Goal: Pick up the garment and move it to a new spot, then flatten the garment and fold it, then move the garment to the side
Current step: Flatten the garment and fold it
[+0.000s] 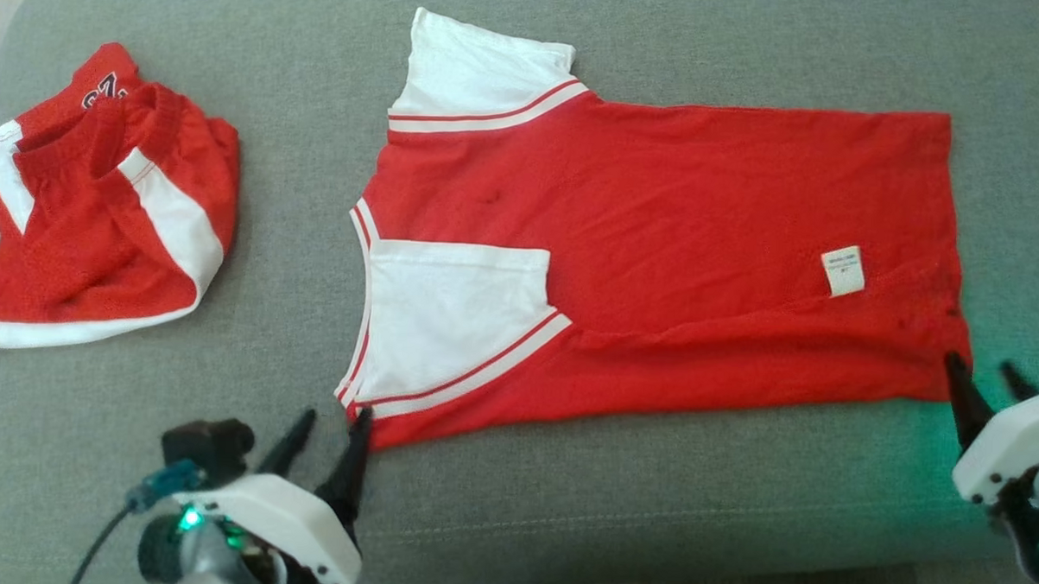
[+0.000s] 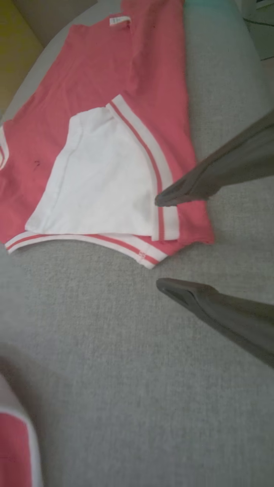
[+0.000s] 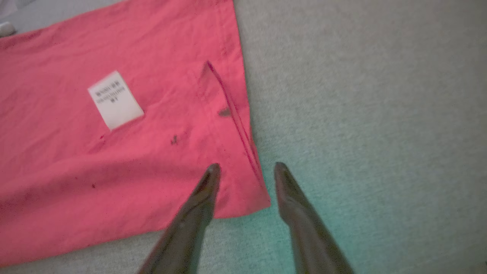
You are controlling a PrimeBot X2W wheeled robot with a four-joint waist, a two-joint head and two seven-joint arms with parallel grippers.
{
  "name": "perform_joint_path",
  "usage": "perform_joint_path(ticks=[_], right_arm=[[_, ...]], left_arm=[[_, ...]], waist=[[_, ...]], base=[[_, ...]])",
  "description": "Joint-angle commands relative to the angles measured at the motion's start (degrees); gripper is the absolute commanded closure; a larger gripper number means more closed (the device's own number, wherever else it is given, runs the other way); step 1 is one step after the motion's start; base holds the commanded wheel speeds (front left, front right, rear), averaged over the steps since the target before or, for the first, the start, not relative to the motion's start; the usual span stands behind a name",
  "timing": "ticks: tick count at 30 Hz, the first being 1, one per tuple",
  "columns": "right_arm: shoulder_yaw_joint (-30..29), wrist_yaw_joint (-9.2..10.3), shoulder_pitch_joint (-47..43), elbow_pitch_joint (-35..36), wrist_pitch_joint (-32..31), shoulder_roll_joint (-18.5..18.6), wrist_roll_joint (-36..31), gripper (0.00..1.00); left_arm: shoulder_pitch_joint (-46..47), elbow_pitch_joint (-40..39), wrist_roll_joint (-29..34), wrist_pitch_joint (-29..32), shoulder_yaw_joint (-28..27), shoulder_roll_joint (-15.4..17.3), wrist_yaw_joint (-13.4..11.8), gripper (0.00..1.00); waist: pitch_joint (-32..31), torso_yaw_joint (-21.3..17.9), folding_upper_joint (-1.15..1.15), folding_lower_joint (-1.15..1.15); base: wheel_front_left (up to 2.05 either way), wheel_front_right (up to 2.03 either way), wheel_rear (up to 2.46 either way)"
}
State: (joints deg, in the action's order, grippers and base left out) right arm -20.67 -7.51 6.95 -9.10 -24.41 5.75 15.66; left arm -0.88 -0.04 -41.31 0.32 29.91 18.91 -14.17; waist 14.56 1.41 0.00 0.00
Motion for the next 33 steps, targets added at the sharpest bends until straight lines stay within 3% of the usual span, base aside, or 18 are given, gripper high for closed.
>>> perform_joint_path(ticks=[1,6,12,18,23,29,33], right_arm=[[0.44,0.02,0.27,3.24,1.39,0.78,-0.95,0.0],[0.89,0.02,1.11,7.78,6.0,-0.74,-4.32,0.0],[7.47,0.02,2.42,12.6,11.6,-1.96,-4.61,0.0],[12.85,0.02,4.54,13.36,16.29,-2.07,-5.82,0.0],[15.32,0.02,6.12,12.45,18.07,-2.21,-5.64,0.0],[17.92,0.02,7.78,11.51,19.64,-1.7,-5.06,0.0],[19.98,0.02,8.82,11.31,19.96,-2.03,-2.01,0.0]], left_arm=[[2.8,-2.05,0.91,-1.07,-2.8,1.45,-0.38,0.0],[9.16,-3.58,3.46,-2.75,-5.01,2.93,-0.77,0.0],[25.23,-1.78,6.31,2.13,-4.99,5.96,2.94,0.0],[43.48,8.44,6.26,10.49,-3.48,7.45,9.79,0.0],[55.42,18.91,6.78,15.96,-2.3,7.77,13.56,0.0],[65.83,30.24,8.26,20.93,-0.77,7.71,15.67,0.0],[69.78,36.91,8.44,23.19,-0.79,8.15,15.68,0.0]], waist=[[0.05,-0.2,0.0,0.0],[0.84,-1.56,0.0,0.0],[4.19,-4.09,0.0,0.0],[9.92,-7.51,0.0,0.0],[14.57,-10.09,0.0,0.0],[19.47,-12.35,0.0,0.0],[21.1,-13.97,0.0,0.0]], base=[[0.0,0.0,0.0],[0.0,0.0,0.0],[0.0,0.0,0.0],[0.0,0.0,0.0],[0.0,0.0,0.0],[0.0,0.0,0.0],[0.0,0.0,0.0]])
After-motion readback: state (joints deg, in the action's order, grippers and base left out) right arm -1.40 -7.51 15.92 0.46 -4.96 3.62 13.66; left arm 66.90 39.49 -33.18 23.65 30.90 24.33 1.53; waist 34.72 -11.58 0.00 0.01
